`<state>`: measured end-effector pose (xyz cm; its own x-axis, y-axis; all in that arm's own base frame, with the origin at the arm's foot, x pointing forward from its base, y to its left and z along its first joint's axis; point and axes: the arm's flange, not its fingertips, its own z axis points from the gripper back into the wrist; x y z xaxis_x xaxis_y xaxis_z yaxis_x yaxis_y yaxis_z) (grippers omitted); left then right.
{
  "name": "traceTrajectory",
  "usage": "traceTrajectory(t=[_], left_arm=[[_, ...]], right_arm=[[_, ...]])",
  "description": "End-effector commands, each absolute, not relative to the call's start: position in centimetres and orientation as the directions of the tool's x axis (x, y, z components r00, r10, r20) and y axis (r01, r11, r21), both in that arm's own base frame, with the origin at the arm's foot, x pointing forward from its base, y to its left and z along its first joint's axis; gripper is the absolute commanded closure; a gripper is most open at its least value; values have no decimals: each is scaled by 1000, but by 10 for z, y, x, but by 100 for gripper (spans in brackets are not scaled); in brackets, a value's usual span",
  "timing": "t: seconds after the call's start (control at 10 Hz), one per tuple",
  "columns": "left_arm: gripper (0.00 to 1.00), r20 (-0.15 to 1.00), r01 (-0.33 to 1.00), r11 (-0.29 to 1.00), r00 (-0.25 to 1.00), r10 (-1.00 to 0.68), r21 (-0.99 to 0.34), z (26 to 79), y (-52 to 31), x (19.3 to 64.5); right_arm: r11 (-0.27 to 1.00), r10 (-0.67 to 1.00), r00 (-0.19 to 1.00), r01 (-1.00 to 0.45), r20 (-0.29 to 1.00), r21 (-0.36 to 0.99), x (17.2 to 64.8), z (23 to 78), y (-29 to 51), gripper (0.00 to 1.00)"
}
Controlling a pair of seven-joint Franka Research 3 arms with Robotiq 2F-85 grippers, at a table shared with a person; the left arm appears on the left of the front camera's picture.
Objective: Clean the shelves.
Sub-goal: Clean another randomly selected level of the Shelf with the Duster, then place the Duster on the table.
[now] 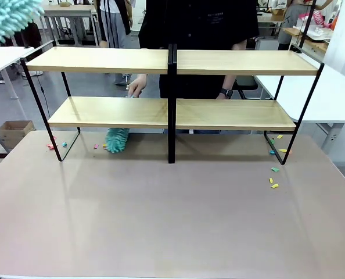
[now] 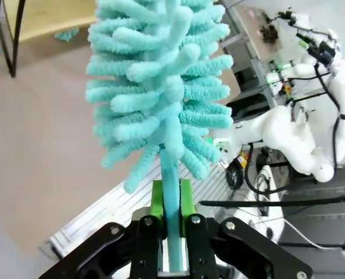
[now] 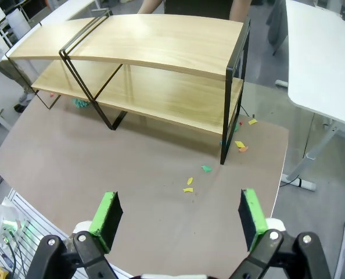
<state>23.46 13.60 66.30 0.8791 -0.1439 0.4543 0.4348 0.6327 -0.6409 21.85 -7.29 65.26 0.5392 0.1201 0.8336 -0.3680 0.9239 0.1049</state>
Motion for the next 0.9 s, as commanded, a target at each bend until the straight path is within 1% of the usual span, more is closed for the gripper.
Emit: traceTrajectory(t=[0.0,0.8], left_arm=[[87,486,470,633,858,-165,-615,669,131,241],[87,486,470,633,858,-165,-615,669,131,241]], right_arm=[[919,115,525,-378,844,111,221,654,-73,0],[919,115,525,-378,844,111,221,654,-73,0]])
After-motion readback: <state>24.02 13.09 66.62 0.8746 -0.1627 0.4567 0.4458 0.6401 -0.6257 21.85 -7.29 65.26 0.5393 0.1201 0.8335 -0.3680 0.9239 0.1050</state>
